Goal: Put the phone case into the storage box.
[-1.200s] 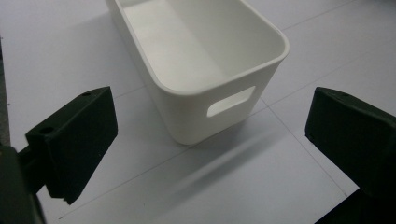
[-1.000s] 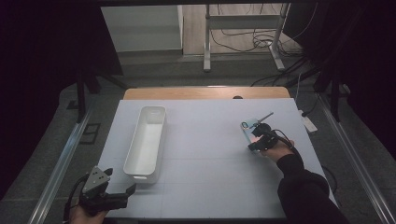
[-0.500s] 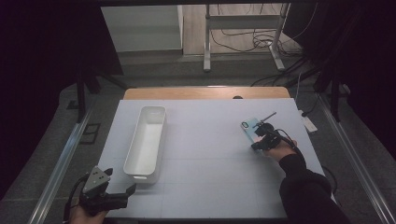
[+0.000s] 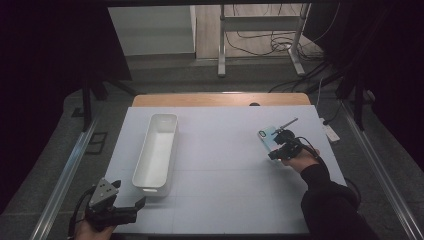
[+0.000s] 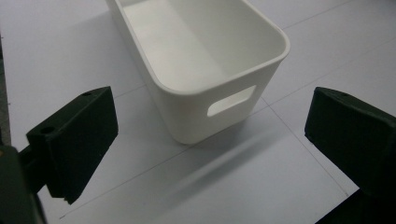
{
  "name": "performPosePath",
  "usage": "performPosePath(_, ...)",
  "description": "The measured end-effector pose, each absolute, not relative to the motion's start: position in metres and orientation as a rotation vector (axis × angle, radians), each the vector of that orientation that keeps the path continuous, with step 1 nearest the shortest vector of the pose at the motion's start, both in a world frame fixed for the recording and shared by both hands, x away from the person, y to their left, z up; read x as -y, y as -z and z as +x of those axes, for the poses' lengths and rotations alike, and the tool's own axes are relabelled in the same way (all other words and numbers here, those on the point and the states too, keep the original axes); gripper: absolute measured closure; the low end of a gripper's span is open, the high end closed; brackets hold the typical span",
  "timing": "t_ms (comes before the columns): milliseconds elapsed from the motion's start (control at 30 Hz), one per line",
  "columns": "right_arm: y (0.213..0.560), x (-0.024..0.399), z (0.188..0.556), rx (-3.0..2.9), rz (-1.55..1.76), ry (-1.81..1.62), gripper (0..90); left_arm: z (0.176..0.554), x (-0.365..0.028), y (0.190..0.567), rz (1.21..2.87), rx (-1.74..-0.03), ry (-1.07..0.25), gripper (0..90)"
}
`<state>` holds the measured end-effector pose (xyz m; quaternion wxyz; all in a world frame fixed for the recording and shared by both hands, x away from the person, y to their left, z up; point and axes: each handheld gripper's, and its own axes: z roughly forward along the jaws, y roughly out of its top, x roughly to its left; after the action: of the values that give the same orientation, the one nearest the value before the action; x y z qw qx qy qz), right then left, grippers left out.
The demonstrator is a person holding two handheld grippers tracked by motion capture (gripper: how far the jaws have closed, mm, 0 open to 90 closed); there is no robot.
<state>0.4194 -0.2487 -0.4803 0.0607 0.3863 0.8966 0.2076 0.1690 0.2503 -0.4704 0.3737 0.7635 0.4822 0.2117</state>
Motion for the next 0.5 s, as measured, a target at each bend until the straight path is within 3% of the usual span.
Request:
performPosePath(233,0.472,0.252,0.42,-2.683,1.192,-0.631,63.3,0.169,-0.25,0.47,1.957,-1.235,-0.542,3.3)
performPosePath(300,0.468,0.254,0.421,-2.644,1.202,-0.609,51.6,0.169,-0.25,0.471,1.957,-1.235,-0.541,3.3)
performPosePath(333,0.468,0.254,0.421,-2.644,1.202,-0.609,51.6,0.169,-0.25,0.471,1.957,-1.235,-0.541,3.3)
performPosePath(367,0.466,0.255,0.422,-2.64,1.207,-0.597,45.3,0.169,-0.25,0.471,1.958,-1.234,-0.541,3.3)
performPosePath(400,0.466,0.255,0.422,-2.64,1.207,-0.597,45.3,0.169,-0.25,0.471,1.958,-1.234,-0.541,3.3)
performPosePath(500,0.463,0.256,0.424,-2.624,1.223,-0.581,33.4,0.169,-0.25,0.471,1.959,-1.234,-0.541,3.3)
